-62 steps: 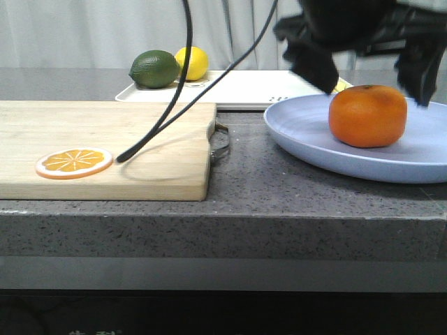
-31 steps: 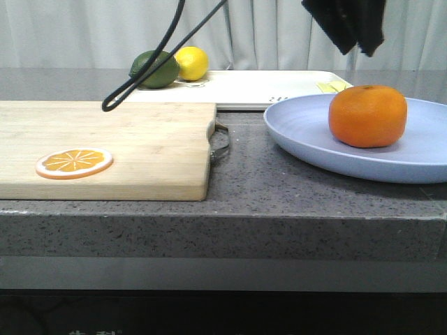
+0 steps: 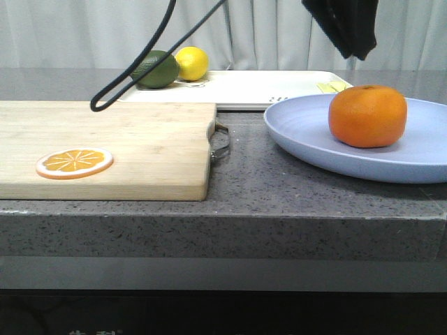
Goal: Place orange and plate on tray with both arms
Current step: 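Open the left gripper and withdraw it from the plate, then grip the blue plate rim nearest the right gripper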
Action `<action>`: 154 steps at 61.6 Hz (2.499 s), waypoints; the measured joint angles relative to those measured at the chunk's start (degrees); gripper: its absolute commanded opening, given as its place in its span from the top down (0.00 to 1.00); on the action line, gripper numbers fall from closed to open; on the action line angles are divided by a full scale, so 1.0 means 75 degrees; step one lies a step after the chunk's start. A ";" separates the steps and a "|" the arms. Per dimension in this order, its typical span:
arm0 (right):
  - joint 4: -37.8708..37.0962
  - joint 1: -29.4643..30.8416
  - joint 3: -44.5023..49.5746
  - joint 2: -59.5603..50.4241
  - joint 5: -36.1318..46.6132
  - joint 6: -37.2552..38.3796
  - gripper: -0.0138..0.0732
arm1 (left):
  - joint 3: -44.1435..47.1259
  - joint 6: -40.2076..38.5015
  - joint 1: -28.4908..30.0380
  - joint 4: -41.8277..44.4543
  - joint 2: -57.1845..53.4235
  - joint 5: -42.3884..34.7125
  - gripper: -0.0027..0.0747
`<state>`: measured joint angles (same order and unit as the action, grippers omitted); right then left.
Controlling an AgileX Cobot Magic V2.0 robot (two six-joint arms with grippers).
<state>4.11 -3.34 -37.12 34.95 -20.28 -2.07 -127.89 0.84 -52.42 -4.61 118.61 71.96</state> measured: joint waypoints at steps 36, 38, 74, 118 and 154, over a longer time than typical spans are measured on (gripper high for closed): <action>0.0000 0.0000 0.0000 0.0000 0.0000 0.0000 0.16 | 0.4446 -0.0169 0.3098 0.0755 -0.3891 -0.0425 0.99; 0.0000 0.0000 0.0000 0.0000 0.0000 0.0000 0.16 | 0.4725 -0.0170 0.3325 0.0755 -0.4197 -0.0561 0.99; 0.0000 0.0000 0.0000 0.0000 -0.0236 0.0000 0.16 | 1.0685 -0.0170 0.5581 0.0292 -0.9597 -0.3737 0.99; 0.0032 0.0000 -0.0261 0.0634 -0.0506 0.0046 0.16 | 1.3995 -0.0170 0.5581 0.0225 -1.5604 -0.5134 0.99; 0.0345 0.1119 -0.2938 0.5991 -0.1912 0.0608 0.39 | 1.4048 -0.0170 0.5581 0.0213 -1.5604 -0.5247 0.99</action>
<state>6.70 5.05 -59.16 79.88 -34.62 2.48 -22.54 -0.43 -10.57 -3.02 1.58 32.60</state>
